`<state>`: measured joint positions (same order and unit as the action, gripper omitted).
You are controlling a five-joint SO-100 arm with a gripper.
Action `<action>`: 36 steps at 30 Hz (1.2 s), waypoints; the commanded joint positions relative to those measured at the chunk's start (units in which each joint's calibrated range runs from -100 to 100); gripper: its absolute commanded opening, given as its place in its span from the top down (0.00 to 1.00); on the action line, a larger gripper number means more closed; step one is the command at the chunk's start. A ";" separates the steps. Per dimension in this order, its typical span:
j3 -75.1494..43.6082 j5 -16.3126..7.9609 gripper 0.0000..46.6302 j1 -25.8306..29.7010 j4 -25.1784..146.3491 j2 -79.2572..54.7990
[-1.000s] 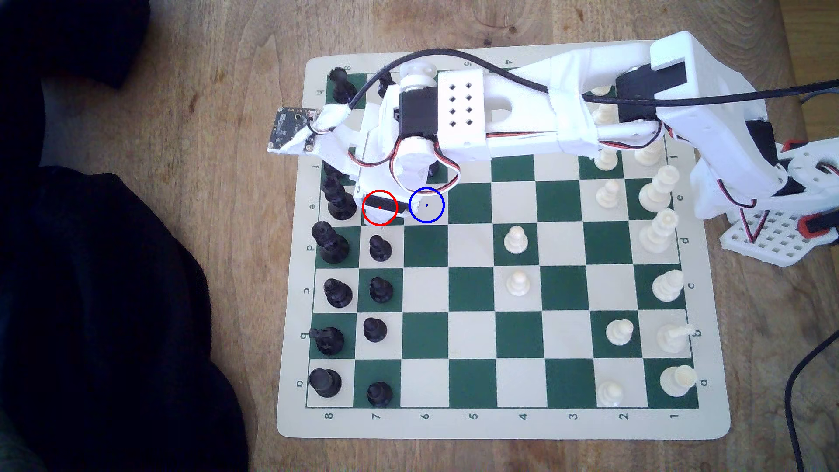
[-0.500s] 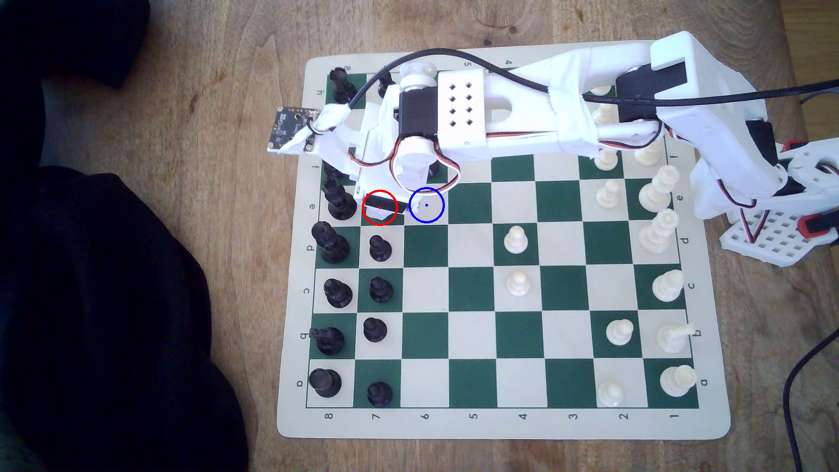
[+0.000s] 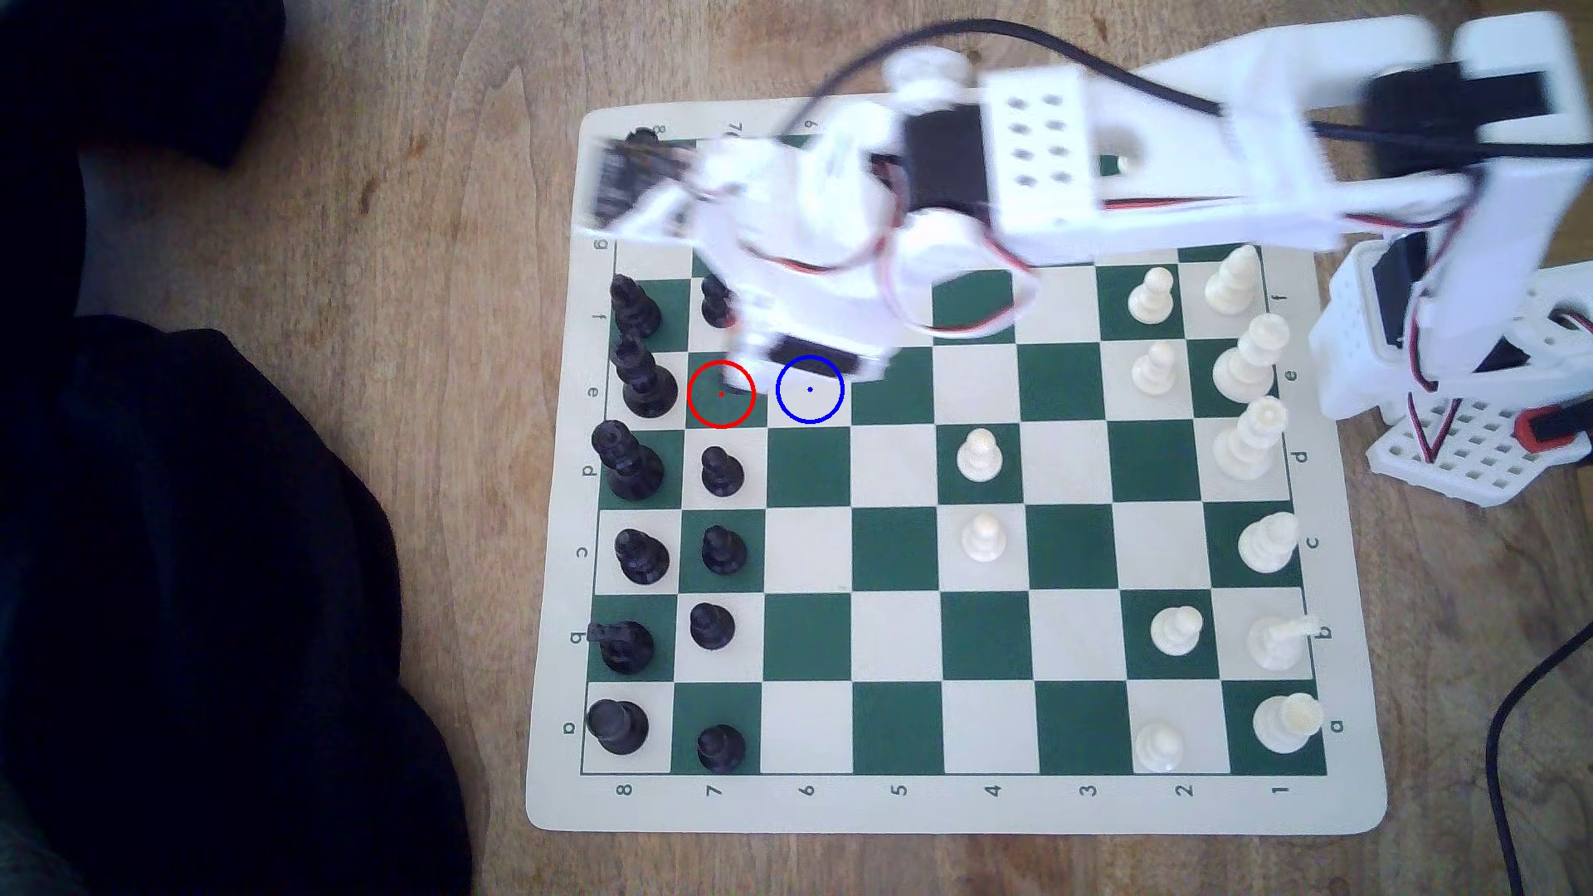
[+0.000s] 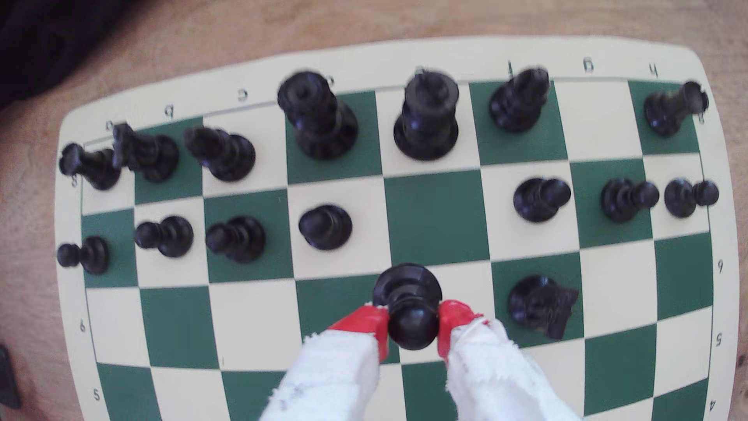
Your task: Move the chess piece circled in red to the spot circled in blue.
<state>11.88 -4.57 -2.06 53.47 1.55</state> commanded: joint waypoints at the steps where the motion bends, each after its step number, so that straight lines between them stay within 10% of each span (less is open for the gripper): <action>1: 8.33 0.10 0.99 -0.32 -4.82 12.03; 34: 6.88 0.59 0.99 -2.20 -11.53 -4.10; 36: 6.79 0.63 0.85 -2.20 -11.45 -4.69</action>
<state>23.27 -3.83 -4.42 42.07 -3.64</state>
